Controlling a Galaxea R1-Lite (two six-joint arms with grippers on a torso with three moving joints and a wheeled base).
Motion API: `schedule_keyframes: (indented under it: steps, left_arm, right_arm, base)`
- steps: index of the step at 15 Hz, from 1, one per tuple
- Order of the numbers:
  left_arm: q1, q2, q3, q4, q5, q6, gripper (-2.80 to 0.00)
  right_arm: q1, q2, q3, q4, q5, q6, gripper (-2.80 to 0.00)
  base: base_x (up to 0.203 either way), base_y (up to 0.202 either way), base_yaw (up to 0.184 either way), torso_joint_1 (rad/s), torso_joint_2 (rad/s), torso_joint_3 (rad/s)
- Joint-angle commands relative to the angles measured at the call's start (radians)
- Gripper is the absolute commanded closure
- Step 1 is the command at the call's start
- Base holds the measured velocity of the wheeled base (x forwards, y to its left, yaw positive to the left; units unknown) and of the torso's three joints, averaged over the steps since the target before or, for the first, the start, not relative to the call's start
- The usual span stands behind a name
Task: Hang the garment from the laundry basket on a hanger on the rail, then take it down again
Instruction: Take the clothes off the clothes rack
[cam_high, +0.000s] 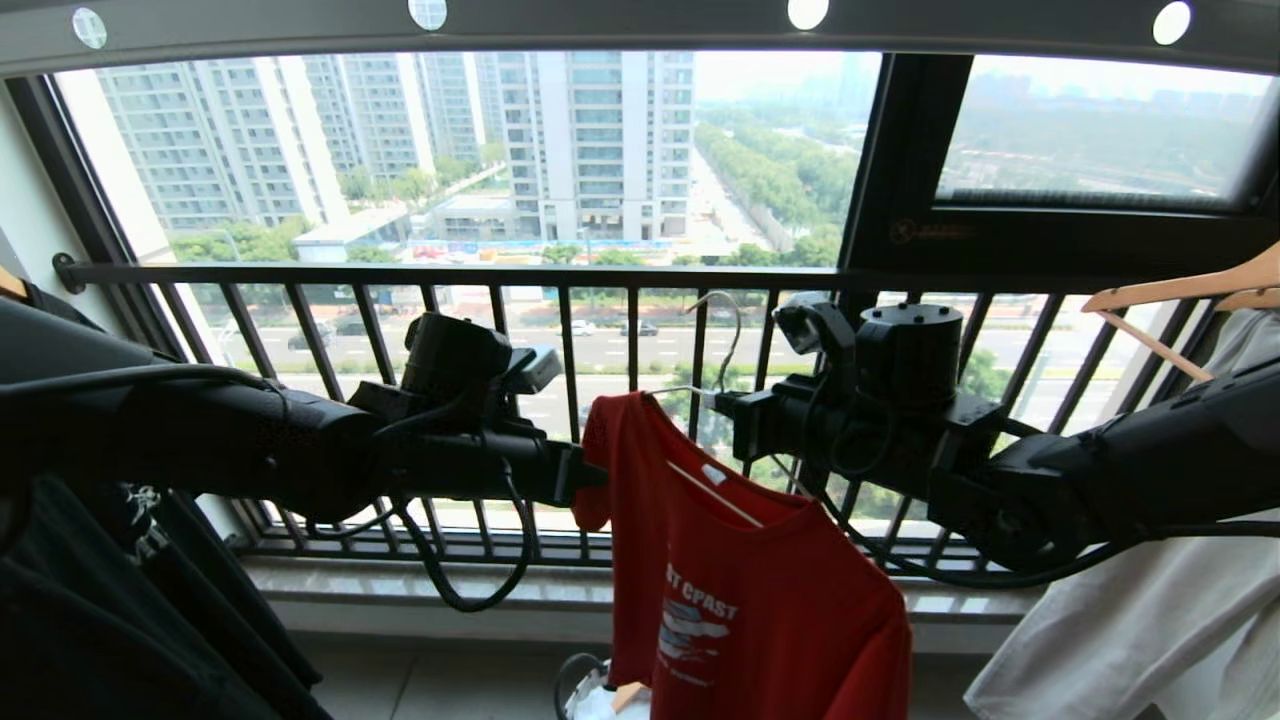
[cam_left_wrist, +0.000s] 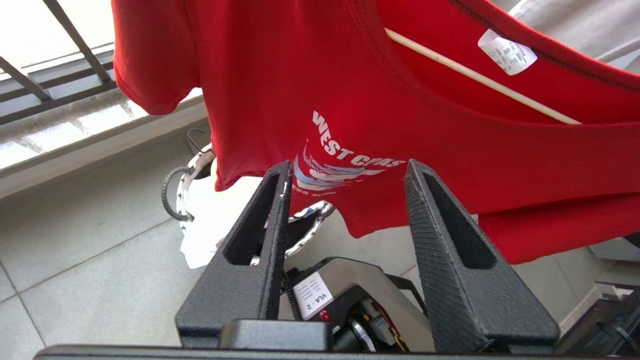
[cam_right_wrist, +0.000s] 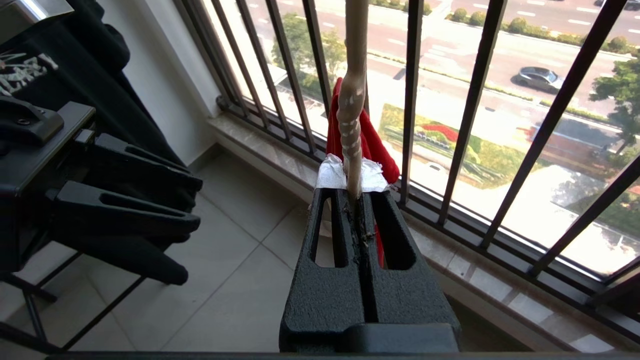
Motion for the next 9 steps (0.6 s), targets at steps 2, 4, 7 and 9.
schedule_keyframes:
  steps: [2,4,7,9]
  left_arm:
    - [-0.028,0.034,-0.041,-0.002,0.088,-0.063,-2.80]
    - [-0.037,0.074,-0.079,-0.027,0.168,-0.100,-2.80]
    - [-0.037,0.090,-0.091,-0.091,0.229,-0.134,-2.80]
    - [-0.037,0.114,-0.093,-0.108,0.248,-0.134,-2.80]
  right_arm:
    - [0.016,0.002,0.000,-0.005,-0.003,0.001,0.00]
    - [0.032,0.002,0.001,-0.005,-0.010,0.001,0.00]
    - [0.061,0.001,0.009,-0.004,-0.022,0.001,0.00]
    - [0.075,-0.001,0.009,-0.005,-0.036,0.001,0.00]
  base:
    - [0.000,0.000,0.000,0.000,0.00,0.000]
    - [0.000,0.000,0.000,0.000,0.00,0.000]
    - [0.000,0.000,0.000,0.000,0.00,0.000]
    - [0.000,0.000,0.000,0.000,0.00,0.000]
